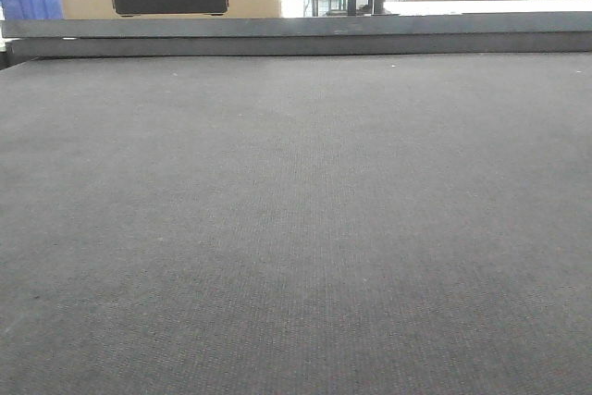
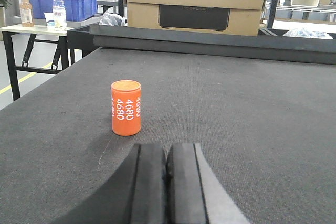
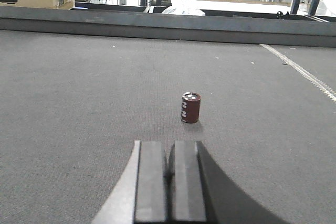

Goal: Place cylindrical capacitor in blue bin on shelf
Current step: 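Move the left gripper toward the orange cylinder and the right toward the brown capacitor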

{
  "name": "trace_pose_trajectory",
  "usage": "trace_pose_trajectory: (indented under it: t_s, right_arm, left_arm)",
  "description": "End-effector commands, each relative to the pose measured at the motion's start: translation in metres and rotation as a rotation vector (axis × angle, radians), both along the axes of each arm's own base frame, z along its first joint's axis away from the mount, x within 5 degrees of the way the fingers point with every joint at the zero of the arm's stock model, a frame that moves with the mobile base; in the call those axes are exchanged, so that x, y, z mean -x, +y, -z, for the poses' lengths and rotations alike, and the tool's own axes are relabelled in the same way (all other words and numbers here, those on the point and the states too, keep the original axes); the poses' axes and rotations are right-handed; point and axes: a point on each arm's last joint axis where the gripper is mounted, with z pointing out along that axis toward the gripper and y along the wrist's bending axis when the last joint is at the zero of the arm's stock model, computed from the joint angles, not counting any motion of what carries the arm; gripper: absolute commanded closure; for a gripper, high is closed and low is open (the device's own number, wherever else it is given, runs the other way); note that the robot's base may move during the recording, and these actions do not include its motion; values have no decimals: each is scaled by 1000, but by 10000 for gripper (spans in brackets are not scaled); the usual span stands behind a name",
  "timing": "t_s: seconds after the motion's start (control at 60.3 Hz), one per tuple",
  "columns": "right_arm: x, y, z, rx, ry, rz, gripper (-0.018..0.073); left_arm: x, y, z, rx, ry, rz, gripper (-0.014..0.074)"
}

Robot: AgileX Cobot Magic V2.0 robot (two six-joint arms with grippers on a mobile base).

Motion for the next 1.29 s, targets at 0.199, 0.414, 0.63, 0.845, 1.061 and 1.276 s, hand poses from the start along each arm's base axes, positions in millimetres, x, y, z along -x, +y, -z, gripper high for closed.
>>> trace_pose_trajectory:
  t_s: [0.199, 0.414, 0.63, 0.845, 1.061, 1.276]
  right_arm:
    - [0, 0, -1, -1, -18, 5, 721]
    - [0, 0, -1, -1, -18, 5, 721]
    - [0, -1, -4, 0, -50, 8, 721]
    - [1, -2, -14, 3, -159, 20, 721]
    - [5, -3, -39, -63, -281, 26, 721]
    - [32, 1, -115, -55, -367, -10, 661]
  left_arm:
    - [1, 0, -2, 6, -22, 1, 707]
    - [1, 0, -5, 7, -50, 2, 707]
    - [2, 0, -15, 10, -159, 6, 707]
    - [3, -1, -21, 20, -226, 9, 707]
    - [8, 0, -43, 22, -300, 10, 707]
    - [18, 1, -106, -5, -239, -4, 707]
